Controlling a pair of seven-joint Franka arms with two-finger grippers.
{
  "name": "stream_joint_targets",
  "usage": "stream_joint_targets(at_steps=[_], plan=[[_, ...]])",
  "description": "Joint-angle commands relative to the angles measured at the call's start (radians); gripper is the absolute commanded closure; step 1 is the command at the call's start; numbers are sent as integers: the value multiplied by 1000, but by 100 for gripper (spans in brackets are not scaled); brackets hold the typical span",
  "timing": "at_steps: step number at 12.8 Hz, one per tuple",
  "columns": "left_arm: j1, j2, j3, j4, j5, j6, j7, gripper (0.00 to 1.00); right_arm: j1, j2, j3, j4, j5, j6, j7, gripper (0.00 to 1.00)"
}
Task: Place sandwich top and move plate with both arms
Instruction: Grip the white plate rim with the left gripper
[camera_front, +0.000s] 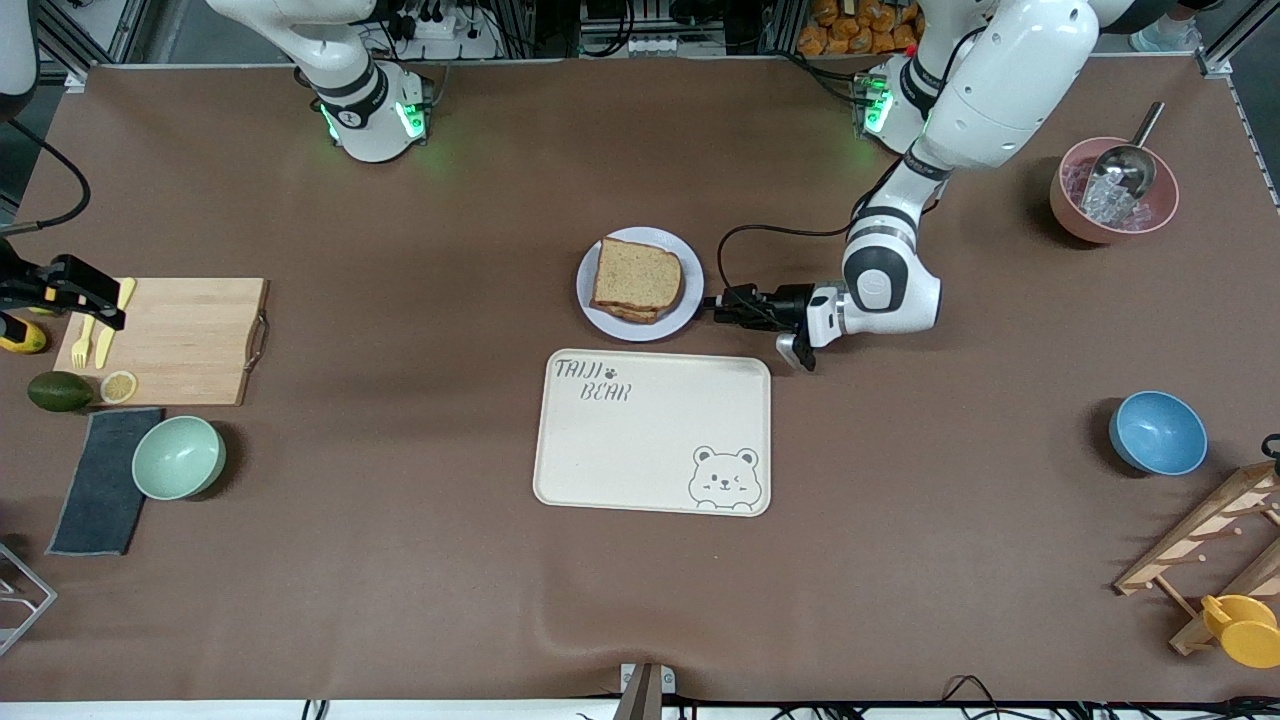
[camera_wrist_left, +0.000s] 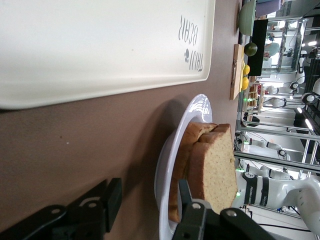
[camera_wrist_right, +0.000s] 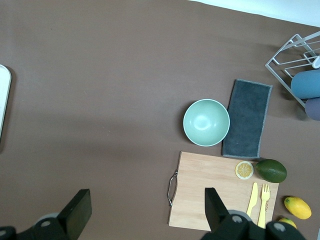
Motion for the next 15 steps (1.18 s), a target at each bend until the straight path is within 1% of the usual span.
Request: stream_joint_targets(at_steps=[1, 3, 6, 10, 13, 15], plan=[[-6, 15, -4, -5, -72, 7, 65, 51, -1, -35, 7, -35, -21, 6, 23, 0], [-5, 16, -23, -5, -92, 5, 68, 54, -3, -35, 7, -31, -21, 14, 23, 0], [-3, 15, -35, -6, -95, 5, 75, 57, -3, -34, 9, -28, -19, 11, 28, 0], [-6, 15, -38, -13, -107, 5, 86, 61, 2, -31, 12, -28, -21, 11, 28, 0], [-2, 41, -55, -14, -148, 1, 170, 65, -3, -32, 12, -28, -12, 8, 49, 0], [-3, 49, -61, -14, -156, -2, 180, 68, -3, -32, 10, -31, -12, 6, 49, 0]])
